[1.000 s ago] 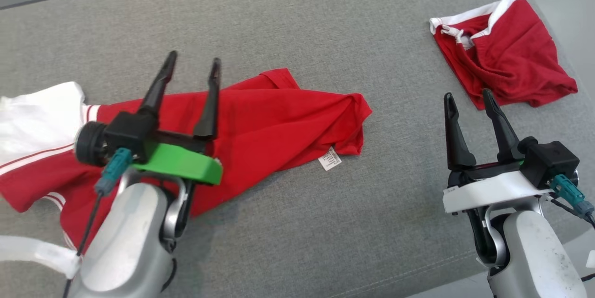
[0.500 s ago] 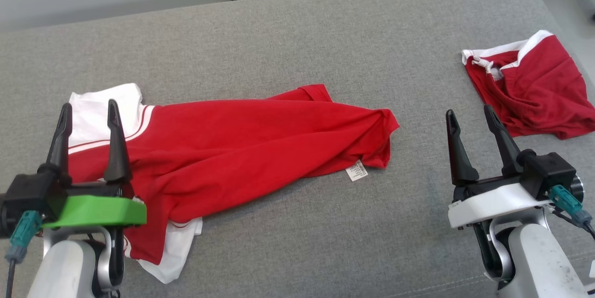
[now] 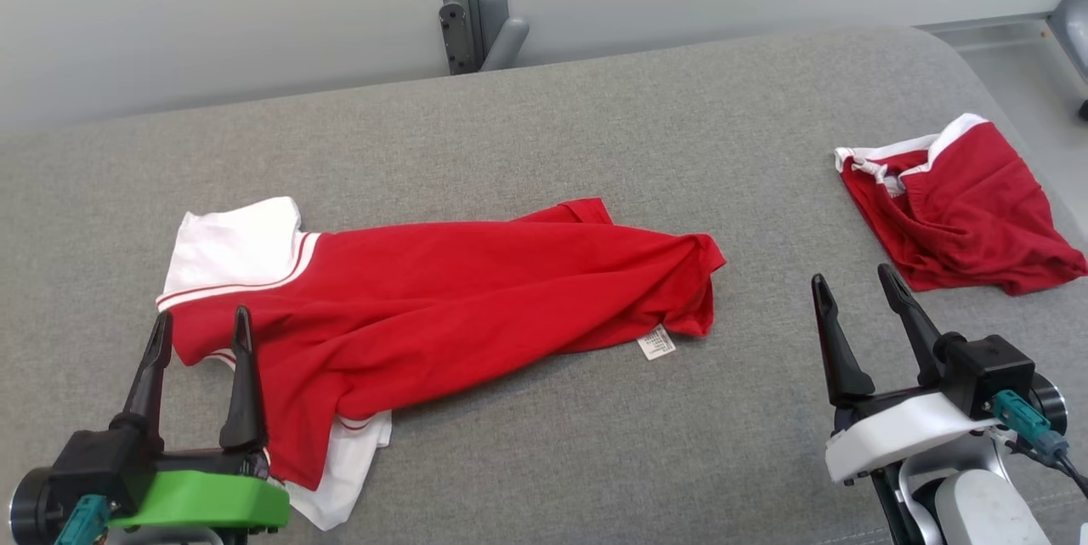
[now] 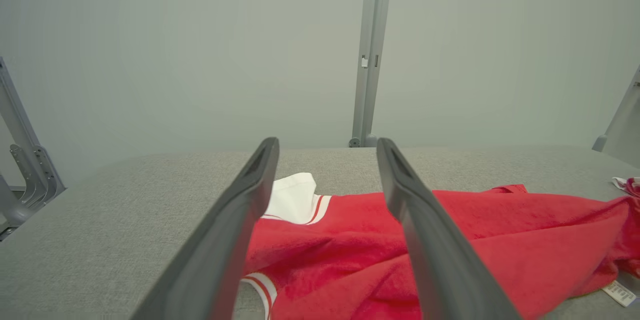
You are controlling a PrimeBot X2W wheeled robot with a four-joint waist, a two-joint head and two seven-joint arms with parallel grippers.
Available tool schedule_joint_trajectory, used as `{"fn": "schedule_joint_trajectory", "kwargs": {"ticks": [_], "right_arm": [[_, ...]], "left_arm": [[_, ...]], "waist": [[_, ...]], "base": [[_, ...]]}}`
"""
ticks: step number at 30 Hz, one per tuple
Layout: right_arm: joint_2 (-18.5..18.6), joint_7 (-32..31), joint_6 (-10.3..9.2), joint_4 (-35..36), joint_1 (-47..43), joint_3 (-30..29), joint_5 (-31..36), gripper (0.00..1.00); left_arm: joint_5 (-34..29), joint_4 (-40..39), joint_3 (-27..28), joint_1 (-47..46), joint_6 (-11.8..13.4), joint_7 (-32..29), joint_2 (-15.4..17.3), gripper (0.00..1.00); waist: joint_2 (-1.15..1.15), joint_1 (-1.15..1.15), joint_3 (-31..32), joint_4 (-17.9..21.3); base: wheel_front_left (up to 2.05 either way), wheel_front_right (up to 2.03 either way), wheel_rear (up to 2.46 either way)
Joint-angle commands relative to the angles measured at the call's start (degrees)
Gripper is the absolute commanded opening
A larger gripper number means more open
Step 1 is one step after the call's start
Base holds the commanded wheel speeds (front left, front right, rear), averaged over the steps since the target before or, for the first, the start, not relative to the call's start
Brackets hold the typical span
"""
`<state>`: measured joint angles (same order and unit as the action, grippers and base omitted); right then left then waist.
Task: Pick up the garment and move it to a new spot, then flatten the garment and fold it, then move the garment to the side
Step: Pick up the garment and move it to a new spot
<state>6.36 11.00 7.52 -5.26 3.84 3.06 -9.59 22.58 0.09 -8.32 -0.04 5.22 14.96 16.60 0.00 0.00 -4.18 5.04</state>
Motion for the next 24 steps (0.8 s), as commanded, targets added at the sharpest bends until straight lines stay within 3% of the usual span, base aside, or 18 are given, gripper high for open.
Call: {"fn": "schedule_joint_trajectory", "kwargs": {"ticks": [1, 24], "right_arm": [[0.34, -0.39, -0.06, 0.61, -1.25, -0.11, 0.18, 1.00], [-0.42, -1.83, -0.06, 3.50, -3.01, -1.68, -0.02, 1.00]], "left_arm": [[0.09, -0.21, 0.02, 1.59, -0.10, 0.16, -0.07, 1.00], [0.81, -0.09, -0.59, 2.25, 0.43, -0.11, 0.26, 1.00]], "waist": [[0.00, 0.00, 1.90, 0.08], [0.00, 0.00, 2.73, -0.38]], "base": [[0.00, 0.00, 0.00], [0.00, 0.00, 0.00]]}}
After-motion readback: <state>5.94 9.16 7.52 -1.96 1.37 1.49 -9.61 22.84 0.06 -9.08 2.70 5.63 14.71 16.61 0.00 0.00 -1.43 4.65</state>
